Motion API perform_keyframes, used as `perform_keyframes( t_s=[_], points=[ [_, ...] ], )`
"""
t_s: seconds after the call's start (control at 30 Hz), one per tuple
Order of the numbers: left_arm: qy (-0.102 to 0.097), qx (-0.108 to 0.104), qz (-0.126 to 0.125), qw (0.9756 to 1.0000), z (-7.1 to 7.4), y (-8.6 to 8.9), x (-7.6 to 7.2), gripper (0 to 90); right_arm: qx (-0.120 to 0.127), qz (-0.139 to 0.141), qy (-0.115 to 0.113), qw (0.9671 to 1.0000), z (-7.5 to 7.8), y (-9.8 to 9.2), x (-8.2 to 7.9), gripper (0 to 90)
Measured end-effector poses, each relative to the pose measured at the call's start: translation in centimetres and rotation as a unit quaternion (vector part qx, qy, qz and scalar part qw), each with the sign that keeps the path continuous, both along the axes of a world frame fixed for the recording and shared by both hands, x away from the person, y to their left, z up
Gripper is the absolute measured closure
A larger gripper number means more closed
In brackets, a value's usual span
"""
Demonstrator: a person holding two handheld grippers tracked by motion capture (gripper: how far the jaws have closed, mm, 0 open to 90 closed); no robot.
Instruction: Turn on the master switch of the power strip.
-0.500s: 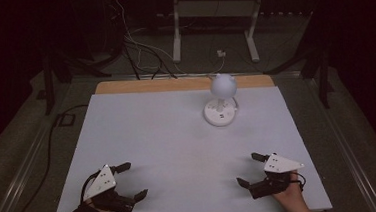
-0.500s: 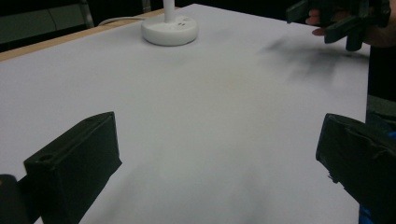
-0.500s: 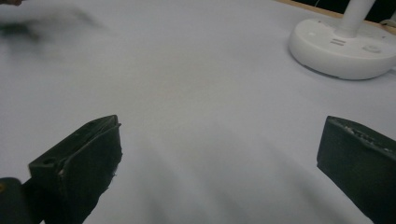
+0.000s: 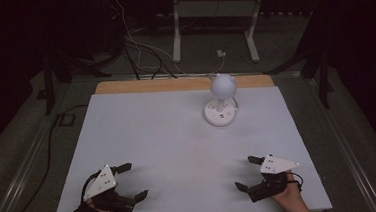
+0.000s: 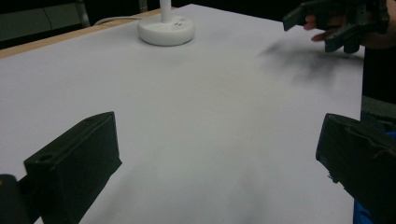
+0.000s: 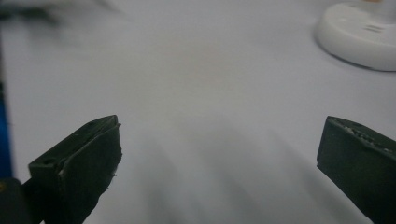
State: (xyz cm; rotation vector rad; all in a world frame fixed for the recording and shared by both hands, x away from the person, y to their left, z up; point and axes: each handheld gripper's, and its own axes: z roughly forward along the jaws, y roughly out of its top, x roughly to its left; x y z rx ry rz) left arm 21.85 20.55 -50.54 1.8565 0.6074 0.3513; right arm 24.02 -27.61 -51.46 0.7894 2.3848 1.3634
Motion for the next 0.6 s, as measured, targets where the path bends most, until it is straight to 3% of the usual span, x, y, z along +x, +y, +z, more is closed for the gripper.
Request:
perform_keyframes(
  t_s=[0.37,0.6],
  points=[
    [0.003,0.003,0.0,1.0,-0.05,-0.04,0.04,0.1,-0.008,-0.01,-0.011,0.9999,0.26,0.0,-0.2,0.0],
    [0.002,0.005,0.0,1.0,0.0,-0.07,-0.02,0.1,-0.009,-0.018,0.003,0.9998,0.64,0.14,-0.25,0.0]
  ],
)
